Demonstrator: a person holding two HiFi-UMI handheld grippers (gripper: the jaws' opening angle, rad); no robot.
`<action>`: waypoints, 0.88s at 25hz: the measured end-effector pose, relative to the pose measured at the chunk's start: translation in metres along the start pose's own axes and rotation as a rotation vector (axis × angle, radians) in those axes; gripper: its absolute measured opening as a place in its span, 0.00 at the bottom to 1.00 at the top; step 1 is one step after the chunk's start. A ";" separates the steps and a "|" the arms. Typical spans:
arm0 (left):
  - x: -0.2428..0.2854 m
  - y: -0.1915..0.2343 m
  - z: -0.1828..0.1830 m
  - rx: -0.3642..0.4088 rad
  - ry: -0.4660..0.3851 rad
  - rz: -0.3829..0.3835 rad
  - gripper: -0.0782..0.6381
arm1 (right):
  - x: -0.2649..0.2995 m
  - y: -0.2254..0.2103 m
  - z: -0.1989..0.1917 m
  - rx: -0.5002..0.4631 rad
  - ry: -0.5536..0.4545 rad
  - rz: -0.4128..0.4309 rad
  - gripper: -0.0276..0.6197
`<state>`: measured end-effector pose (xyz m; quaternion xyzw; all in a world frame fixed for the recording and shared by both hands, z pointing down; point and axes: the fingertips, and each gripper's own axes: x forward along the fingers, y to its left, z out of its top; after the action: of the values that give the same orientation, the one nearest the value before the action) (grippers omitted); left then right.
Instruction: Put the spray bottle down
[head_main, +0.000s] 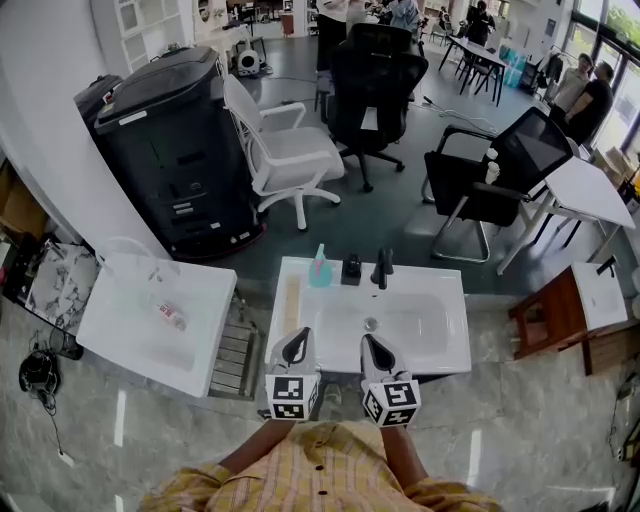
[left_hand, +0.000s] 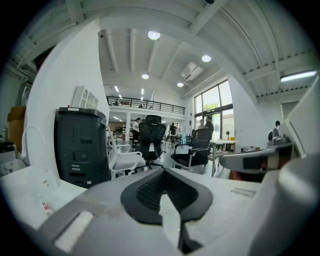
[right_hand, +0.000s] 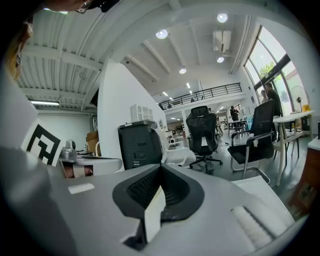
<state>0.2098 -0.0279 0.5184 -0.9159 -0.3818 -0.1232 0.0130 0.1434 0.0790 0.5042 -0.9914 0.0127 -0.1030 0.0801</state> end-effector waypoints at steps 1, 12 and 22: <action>-0.003 -0.001 -0.001 0.002 -0.001 -0.002 0.11 | -0.002 0.001 0.000 -0.002 -0.003 -0.004 0.04; -0.024 -0.009 -0.005 0.033 -0.011 -0.032 0.11 | -0.012 0.014 0.001 -0.016 -0.018 -0.017 0.04; -0.039 -0.006 -0.013 0.040 -0.014 -0.031 0.11 | -0.016 0.020 -0.002 -0.023 -0.018 -0.033 0.04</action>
<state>0.1768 -0.0525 0.5219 -0.9103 -0.3983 -0.1095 0.0267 0.1270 0.0597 0.5000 -0.9932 -0.0033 -0.0952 0.0669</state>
